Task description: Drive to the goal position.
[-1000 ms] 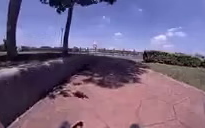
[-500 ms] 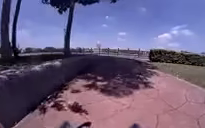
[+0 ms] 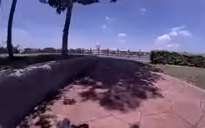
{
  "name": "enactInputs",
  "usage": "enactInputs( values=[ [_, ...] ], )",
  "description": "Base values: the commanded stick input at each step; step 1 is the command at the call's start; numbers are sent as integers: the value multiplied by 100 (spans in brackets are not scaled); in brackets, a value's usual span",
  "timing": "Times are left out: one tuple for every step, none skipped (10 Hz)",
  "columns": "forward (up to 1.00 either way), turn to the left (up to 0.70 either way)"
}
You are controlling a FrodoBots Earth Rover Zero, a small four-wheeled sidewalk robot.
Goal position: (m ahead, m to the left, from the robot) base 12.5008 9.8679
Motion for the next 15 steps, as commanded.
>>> enactInputs(
  values=[
    [70, 0],
    [70, 0],
    [70, 0],
    [70, 0],
    [70, 0],
    [70, 0],
    [70, 0],
    [70, 0],
    [70, 0],
    [70, 0],
    [70, 0],
    [70, 0],
    [70, 0],
    [70, 0],
    [70, 0]
  ],
)
